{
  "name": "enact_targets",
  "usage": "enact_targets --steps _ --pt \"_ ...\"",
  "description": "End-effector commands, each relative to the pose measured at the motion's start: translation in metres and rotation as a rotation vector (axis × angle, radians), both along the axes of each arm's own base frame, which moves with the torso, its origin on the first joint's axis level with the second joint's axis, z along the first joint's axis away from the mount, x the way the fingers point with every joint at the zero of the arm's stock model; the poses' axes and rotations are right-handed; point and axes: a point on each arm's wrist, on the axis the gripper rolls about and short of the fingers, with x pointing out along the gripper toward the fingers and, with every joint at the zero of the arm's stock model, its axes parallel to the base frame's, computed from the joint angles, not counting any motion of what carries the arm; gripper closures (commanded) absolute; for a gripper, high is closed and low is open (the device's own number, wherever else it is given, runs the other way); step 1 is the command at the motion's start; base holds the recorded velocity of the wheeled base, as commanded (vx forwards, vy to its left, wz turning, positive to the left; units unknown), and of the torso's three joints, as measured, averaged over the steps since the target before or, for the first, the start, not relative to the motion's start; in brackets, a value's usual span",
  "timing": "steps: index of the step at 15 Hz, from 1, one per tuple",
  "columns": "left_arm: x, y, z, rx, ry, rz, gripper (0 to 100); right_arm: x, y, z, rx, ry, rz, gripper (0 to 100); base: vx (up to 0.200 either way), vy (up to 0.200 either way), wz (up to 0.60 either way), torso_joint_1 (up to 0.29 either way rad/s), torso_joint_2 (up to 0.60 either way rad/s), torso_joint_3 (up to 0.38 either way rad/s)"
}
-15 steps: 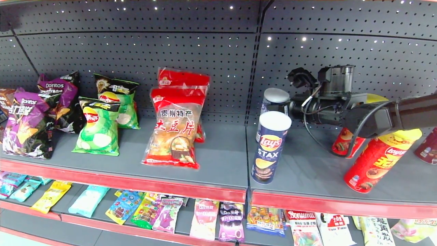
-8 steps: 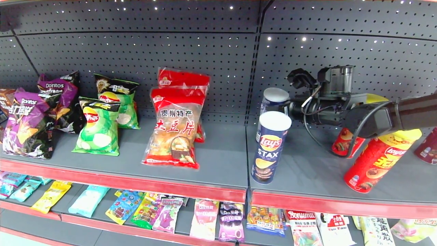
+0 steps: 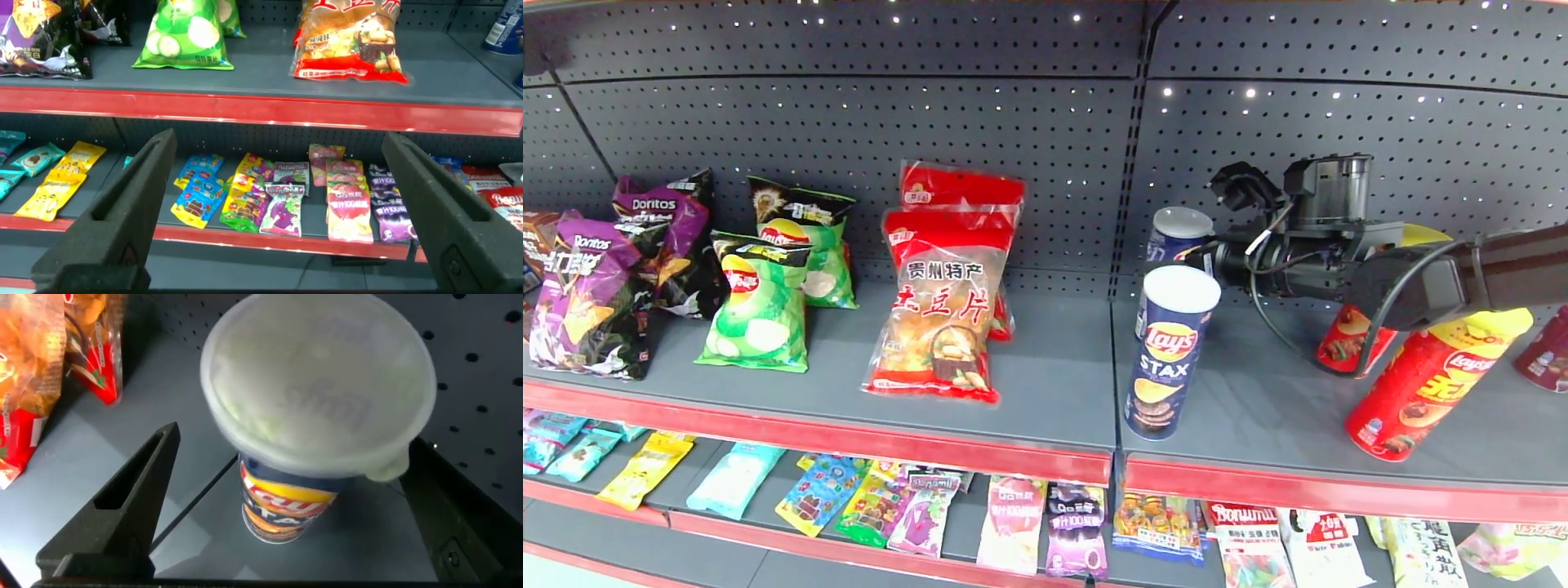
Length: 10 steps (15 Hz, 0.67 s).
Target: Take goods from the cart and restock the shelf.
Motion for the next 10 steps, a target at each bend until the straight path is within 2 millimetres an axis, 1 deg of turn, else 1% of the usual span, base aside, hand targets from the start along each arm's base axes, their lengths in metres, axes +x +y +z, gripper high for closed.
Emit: enact_targets --steps 1,2,3,6,9,10 --pt "0.0 0.0 0.0 0.0 0.0 0.0 0 -0.004 -0.001 0.006 0.004 -0.013 0.0 0 0.0 0.0 0.0 0.0 0.0 0.0" --pt "0.0 0.0 0.0 0.0 0.0 0.0 0 -0.009 -0.003 0.012 0.007 -0.023 -0.005 0 0.0 0.0 0.0 0.0 0.0 0.0" --pt "0.0 0.0 0.0 0.0 0.0 -0.001 0 -0.011 -0.004 0.012 0.007 -0.023 -0.008 0 0.0 0.0 0.0 0.0 0.0 0.0" --pt "0.0 0.0 0.0 0.0 0.0 0.0 0 -0.025 -0.009 0.017 0.004 -0.023 -0.035 0 0.0 0.0 0.0 0.0 0.0 0.0" --pt "0.0 0.0 0.0 0.0 0.0 0.0 0 -0.033 -0.014 0.027 0.016 -0.044 -0.046 0 0.0 0.0 0.0 0.0 0.0 0.0" --pt "0.0 0.0 0.0 0.0 0.0 0.0 0 -0.035 -0.014 0.027 0.017 -0.045 -0.046 0 0.0 0.0 0.0 0.0 0.0 0.0"
